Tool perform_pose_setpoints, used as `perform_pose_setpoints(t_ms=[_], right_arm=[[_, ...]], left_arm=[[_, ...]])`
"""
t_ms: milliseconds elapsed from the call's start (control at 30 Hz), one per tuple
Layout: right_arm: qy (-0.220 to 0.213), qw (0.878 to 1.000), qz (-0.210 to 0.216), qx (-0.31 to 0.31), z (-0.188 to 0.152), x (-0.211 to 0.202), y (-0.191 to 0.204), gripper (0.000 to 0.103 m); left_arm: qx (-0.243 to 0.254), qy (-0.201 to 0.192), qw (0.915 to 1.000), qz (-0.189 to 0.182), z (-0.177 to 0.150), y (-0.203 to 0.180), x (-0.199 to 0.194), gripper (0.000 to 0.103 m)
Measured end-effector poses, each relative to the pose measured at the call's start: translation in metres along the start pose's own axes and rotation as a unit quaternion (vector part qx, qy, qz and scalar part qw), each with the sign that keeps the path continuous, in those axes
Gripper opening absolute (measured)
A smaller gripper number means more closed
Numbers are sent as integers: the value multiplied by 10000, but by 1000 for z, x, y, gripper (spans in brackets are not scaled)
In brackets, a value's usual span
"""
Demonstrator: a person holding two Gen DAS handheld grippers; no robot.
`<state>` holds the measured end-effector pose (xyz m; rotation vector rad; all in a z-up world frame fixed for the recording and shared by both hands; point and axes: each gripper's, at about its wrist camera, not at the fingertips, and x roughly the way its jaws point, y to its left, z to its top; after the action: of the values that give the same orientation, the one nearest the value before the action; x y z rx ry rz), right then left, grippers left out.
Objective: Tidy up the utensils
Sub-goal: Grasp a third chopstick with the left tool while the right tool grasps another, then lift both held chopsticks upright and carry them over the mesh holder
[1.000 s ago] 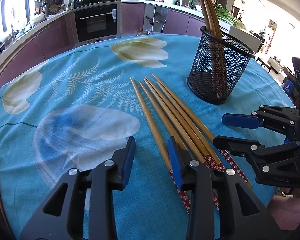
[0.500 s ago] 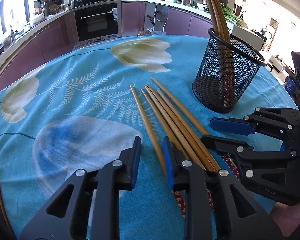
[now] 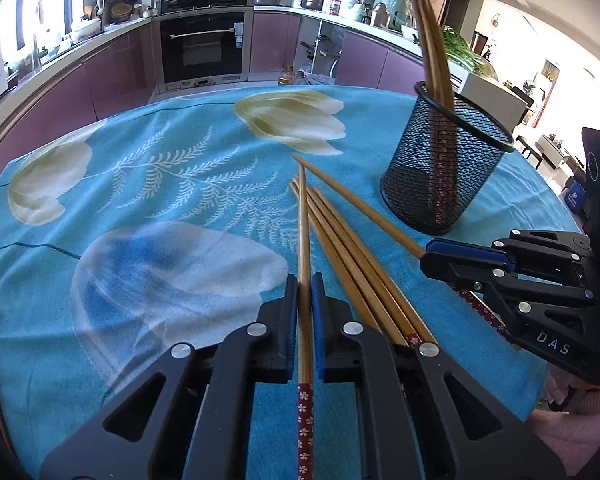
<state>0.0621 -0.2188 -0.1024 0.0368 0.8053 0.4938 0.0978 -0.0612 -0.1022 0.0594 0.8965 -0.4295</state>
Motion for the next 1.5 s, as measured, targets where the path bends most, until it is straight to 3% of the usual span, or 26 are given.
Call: perform_pose_setpoints(t_ms=[333, 767, 900, 1233, 1500], right_arm=[[437, 9988, 62, -235, -6, 7, 5, 6], [492, 9985, -121, -200, 10, 27, -1, 12], [451, 9988, -100, -179, 12, 28, -1, 7], [-9, 9997, 120, -212, 16, -6, 1, 6], [-549, 9980, 265, -186, 24, -47, -1, 6]], left_arm=[[278, 218, 9992, -193, -12, -8, 2, 8], [375, 429, 9976, -396, 2, -1, 17, 12], [335, 408, 9981, -328, 5, -3, 19, 10], [267, 98, 9991, -327, 7, -5, -4, 7], [308, -426, 9957, -765, 24, -9, -51, 7]])
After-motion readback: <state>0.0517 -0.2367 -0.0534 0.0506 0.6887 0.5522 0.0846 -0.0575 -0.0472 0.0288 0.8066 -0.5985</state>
